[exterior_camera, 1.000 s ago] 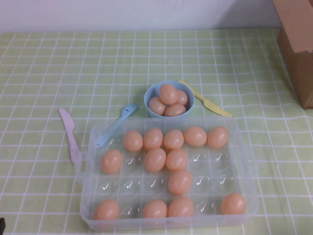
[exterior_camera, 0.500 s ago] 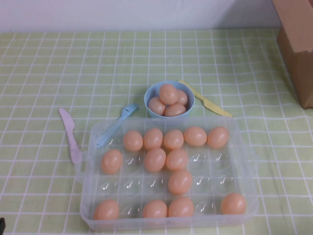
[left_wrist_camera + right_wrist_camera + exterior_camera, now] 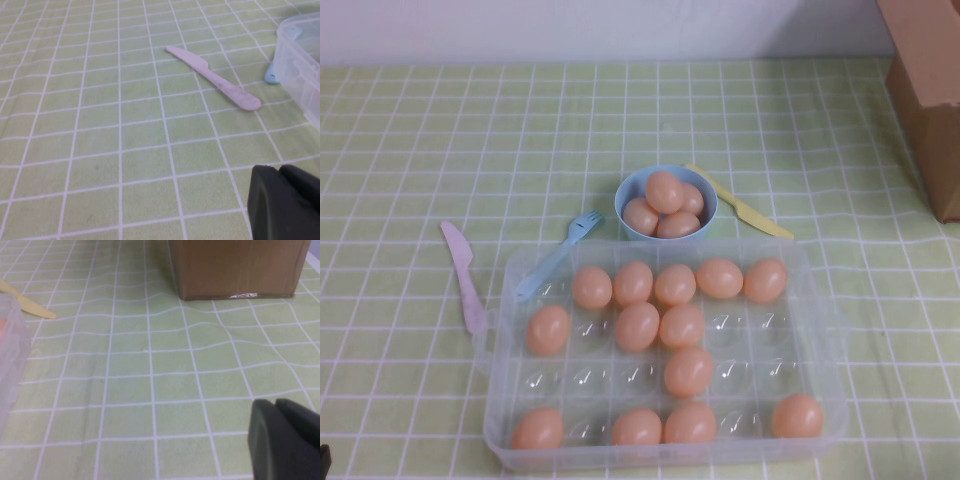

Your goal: Take an egg out of the egg box

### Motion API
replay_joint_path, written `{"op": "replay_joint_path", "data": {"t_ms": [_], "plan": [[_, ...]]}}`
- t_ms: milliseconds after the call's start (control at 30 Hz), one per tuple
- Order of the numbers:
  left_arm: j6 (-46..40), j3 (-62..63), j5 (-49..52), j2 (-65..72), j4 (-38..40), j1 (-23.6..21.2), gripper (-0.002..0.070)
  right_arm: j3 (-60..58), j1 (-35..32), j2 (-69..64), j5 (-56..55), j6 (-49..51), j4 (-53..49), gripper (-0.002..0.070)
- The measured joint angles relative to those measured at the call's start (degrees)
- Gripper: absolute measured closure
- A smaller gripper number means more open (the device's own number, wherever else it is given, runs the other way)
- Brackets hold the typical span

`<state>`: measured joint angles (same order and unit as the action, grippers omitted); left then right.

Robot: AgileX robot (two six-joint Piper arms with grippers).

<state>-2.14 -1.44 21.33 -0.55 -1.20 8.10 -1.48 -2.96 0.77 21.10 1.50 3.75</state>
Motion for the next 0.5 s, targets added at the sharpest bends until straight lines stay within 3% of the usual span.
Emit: {"op": "replay_joint_path", "data": {"t_ms": [367, 500], "plan": [[0.0, 0.0, -0.14, 0.0, 0.0, 0.0, 0.068, 0.0, 0.0, 0.0, 0.0, 0.0, 0.0, 0.0694], [6.17, 0.0, -5.25, 0.0, 8.88, 0.0, 0.068, 0.0, 0.0, 0.0, 0.0, 0.0, 0.0, 0.0694]]}}
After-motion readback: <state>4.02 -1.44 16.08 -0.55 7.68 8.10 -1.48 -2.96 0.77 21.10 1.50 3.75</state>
